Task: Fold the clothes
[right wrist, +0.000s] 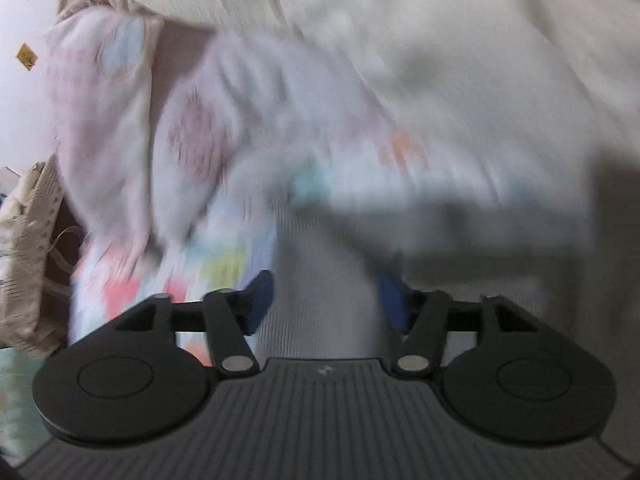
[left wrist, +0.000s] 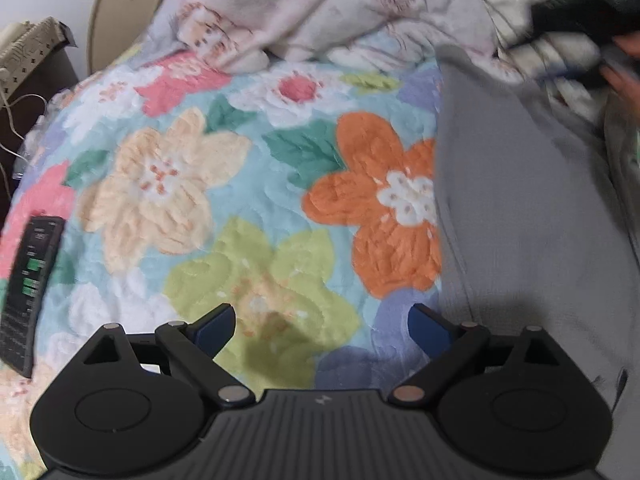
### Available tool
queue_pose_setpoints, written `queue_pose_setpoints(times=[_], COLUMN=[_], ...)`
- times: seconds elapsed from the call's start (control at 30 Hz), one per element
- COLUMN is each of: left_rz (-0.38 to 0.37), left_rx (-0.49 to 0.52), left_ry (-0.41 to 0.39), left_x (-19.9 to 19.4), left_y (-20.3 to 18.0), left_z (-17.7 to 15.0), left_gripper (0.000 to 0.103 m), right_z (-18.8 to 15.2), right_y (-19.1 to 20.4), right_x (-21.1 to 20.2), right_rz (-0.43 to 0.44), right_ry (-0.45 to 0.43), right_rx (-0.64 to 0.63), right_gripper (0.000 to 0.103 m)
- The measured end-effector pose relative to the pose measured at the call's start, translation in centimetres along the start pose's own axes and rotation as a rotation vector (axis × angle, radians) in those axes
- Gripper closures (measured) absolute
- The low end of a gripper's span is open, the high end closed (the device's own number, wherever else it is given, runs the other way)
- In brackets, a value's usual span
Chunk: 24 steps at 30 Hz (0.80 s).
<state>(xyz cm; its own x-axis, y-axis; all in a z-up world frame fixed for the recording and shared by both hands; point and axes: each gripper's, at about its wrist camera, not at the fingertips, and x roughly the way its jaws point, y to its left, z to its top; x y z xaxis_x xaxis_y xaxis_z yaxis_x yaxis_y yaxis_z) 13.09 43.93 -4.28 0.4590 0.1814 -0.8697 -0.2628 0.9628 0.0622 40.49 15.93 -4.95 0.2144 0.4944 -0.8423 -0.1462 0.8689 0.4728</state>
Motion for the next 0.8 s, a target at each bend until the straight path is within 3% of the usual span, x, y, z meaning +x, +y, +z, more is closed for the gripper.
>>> queue_pose_setpoints(times=[0.1,0.17,0.23,0.4,0.47,0.57,0.6,0.63,0.67,0.7,0.77,0.8], left_rz=[0.046,0.144,0.206,0.268,0.362,0.583,0.603,0.582,0.484,0.376,0.075,0.011], left_rx=[-0.02,-0.002,0.055,0.203,0.318,0.505,0.525,0.522,0.477,0.429,0.33,0.32], left_ry=[-0.05,-0.088,-0.093,-0.055,-0.041,0.001,0.011,0.028,0.044,0.047,0.068,0.085], left_x=[-2.5,-4.5,-6.0,-10.3,-11.7,-13.5,-14.1,-14.8,-15.7,-16.2,-16.9,-17.0], left_y=[1.0,1.5,1.8,3.5,4.2,5.4,5.7,6.1,6.4,6.5,6.1,6.0], left_z=[0.2,-0.2,-1.1,-5.0,-7.0,-10.3,-10.9,-11.5,-12.0,-12.2,-13.0,-13.4], left_gripper=[0.008,0.005,0.004,0.003,0.002,0.001,0.001,0.001,0.001,0.001,0.001,0.001], right_z=[-5.3,-8.8,-11.3,-18.6,-20.8,-23.6,-24.5,-25.6,-26.5,-27.4,-28.5,-28.9], right_y=[-3.3,-5.8,-7.8,-14.1,-16.1,-19.2,-20.4,-21.5,-22.3,-22.9,-23.3,-23.1], right_x=[-6.0,-10.4,-13.8,-22.9,-25.0,-27.4,-28.1,-28.6,-28.6,-28.5,-28.1,-27.8], right_rz=[0.055,0.051,0.031,-0.086,-0.113,-0.115,-0.107,-0.095,-0.079,-0.063,-0.05,-0.049], right_ry=[0.228,0.288,0.288,0.237,0.227,0.224,0.212,0.196,0.188,0.183,0.193,0.199], right_rx=[0.093,0.107,0.106,0.049,0.049,0.072,0.08,0.09,0.108,0.128,0.16,0.165], right_gripper=[0.03,0.028,0.024,0.023,0.023,0.023,0.023,0.023,0.023,0.023,0.023,0.023])
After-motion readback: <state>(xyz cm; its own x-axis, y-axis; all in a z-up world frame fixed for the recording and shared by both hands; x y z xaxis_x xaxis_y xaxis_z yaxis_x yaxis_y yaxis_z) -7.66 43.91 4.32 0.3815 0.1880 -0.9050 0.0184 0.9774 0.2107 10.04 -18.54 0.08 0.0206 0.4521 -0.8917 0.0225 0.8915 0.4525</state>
